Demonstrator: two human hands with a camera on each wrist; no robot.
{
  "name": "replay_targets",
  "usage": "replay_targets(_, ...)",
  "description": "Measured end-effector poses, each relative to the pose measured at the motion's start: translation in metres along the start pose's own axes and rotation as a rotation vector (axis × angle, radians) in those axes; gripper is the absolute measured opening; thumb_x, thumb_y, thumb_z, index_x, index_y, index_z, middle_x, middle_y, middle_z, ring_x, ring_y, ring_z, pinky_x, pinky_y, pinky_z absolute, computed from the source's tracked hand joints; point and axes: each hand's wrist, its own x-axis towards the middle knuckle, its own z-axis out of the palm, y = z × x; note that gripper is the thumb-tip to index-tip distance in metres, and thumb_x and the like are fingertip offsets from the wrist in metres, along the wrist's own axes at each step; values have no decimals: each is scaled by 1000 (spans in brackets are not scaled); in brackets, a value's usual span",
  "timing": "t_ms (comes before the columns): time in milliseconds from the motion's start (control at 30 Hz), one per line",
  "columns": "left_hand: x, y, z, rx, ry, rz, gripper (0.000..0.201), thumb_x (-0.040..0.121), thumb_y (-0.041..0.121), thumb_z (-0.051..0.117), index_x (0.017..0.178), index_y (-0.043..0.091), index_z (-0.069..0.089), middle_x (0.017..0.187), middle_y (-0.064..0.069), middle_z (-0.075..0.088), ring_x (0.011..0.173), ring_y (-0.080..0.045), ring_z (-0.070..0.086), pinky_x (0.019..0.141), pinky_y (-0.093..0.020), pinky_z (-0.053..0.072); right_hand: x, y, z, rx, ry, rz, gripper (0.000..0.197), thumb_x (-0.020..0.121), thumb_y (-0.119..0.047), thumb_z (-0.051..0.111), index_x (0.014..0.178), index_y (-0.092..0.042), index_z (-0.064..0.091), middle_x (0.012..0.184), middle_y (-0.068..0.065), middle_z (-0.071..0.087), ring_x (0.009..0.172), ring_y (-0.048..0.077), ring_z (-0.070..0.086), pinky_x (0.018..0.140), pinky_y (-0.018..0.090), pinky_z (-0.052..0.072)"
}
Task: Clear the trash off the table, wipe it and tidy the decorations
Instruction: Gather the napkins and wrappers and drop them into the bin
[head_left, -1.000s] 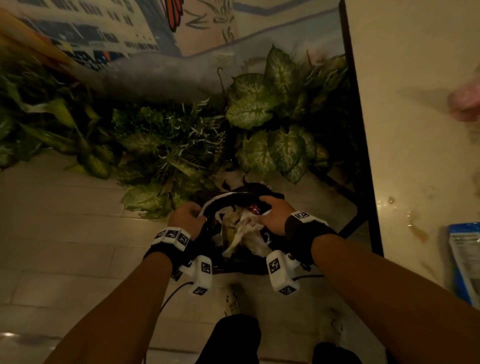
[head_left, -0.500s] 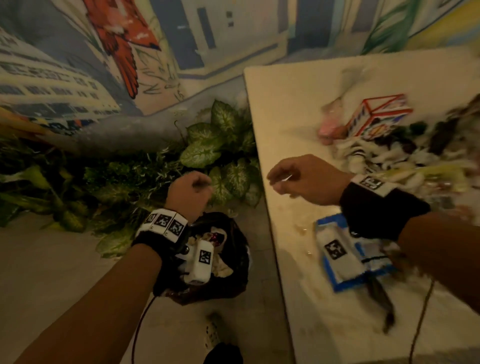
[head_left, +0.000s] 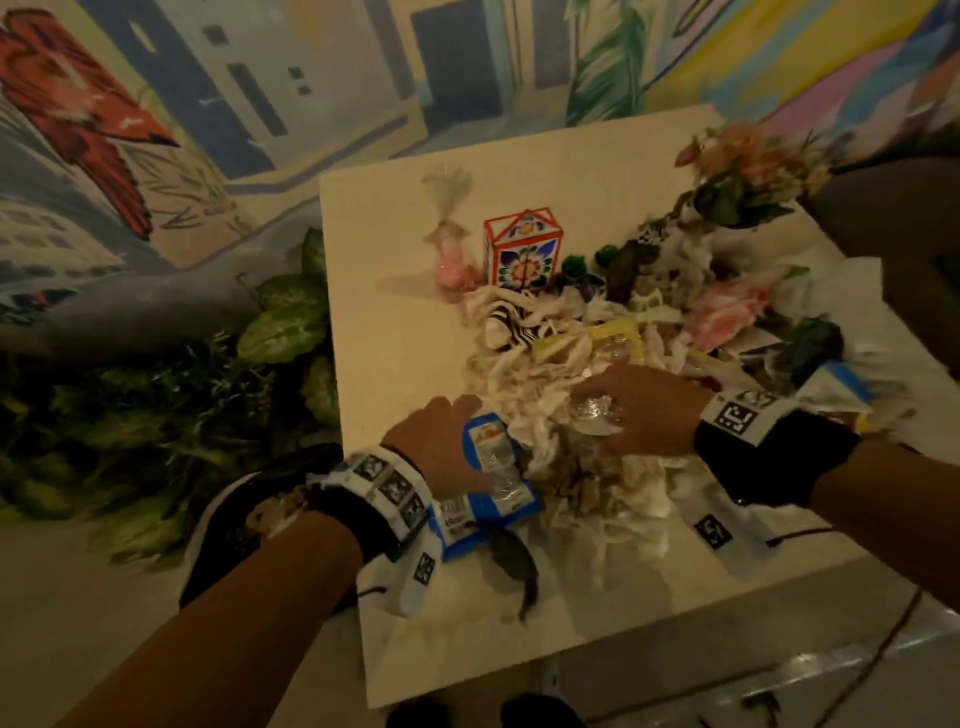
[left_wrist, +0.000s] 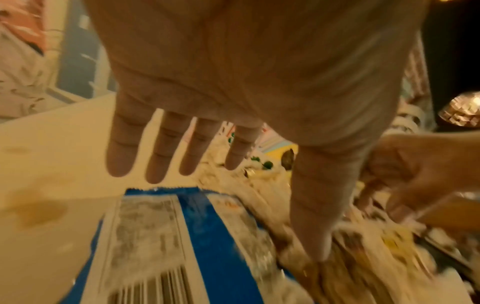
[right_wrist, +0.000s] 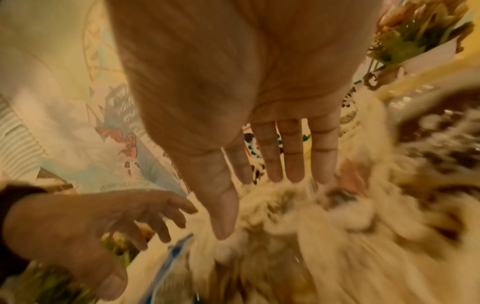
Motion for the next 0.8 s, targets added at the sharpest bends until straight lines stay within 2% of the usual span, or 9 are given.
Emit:
replay_targets(100, -9, 16, 27, 161, -22, -29, 117, 54, 81, 64, 146, 39, 5, 146, -7, 23, 126, -34, 39, 95, -48, 47, -9, 11, 28, -62, 19, -51, 78, 76, -37, 69, 143, -33, 29, 146, 3, 29, 134, 27, 32, 106, 39, 37)
replay_targets(167, -20, 22, 46, 202, -3, -37, 125, 48, 87, 59, 145, 40, -3, 155, -7, 7, 136, -36, 26, 102, -49, 41, -12, 8, 39, -155, 37, -90, 90, 74, -43, 71, 146, -40, 17, 153, 2, 14, 138, 29, 23, 110, 44, 32)
replay_targets(300, -35, 33, 78, 198, -11, -111, 138, 41, 93, 54, 142, 43, -25, 156, -6, -25, 144, -38, 3, 108, -55, 28, -3, -10, 49, -343, 12, -156, 114, 67, -50, 77, 143, -49, -8, 157, 4, -9, 140, 38, 14, 107, 57, 30)
replay_targets(400, -30, 43, 92, 184, 15, -170, 138, 46, 88, 59, 141, 40, -30, 153, -5, -32, 143, -40, 2, 106, -55, 32, 13, -17, 59, -331, -25, -135, 116, 66, -49, 78, 140, -54, -12, 157, 5, -14, 140, 42, 10, 104, 60, 30)
replay_targets(500, -21, 46, 97, 131, 32, -194, 124, 64, 73, 64, 143, 38, -25, 154, -6, -29, 143, -42, 2, 105, -52, 38, 22, -20, 60, -263, -38, -103, 83, 86, -32, 60, 143, -52, 2, 158, 5, -10, 141, 42, 8, 105, 60, 32)
replay_targets(533, -17, 45, 98, 103, 47, -191, 115, 72, 67, 62, 145, 38, -22, 155, -7, -26, 143, -43, 3, 106, -50, 38, 23, -19, 59, -255, -31, -104, 79, 88, -28, 57, 144, -50, 6, 158, 6, -6, 141, 42, 10, 103, 60, 33)
replay_targets(600, -12, 42, 98, 63, 107, -176, 97, 84, 54, 58, 147, 36, -13, 157, -11, -17, 143, -42, 10, 108, -47, 36, 23, -18, 55, -267, -32, -94, 78, 83, -27, 64, 144, -42, 18, 158, 8, 2, 139, 41, 17, 102, 59, 35)
replay_targets(700, -5, 40, 97, 17, 183, -147, 83, 90, 35, 57, 150, 28, 0, 156, -15, 0, 139, -40, 22, 108, -44, 35, 20, -11, 45, -127, -27, -59, 79, 78, -31, 70, 143, -32, 25, 156, 5, 10, 139, 36, 22, 103, 51, 36)
replay_targets(800, 0, 43, 90, 3, 231, -107, 73, 87, 8, 56, 146, 18, 15, 144, -14, 24, 113, -34, 52, 85, -36, 49, 19, -2, 34, 130, 24, -50, 77, 72, -31, 73, 138, -22, 35, 146, 6, 28, 133, 31, 35, 105, 41, 40)
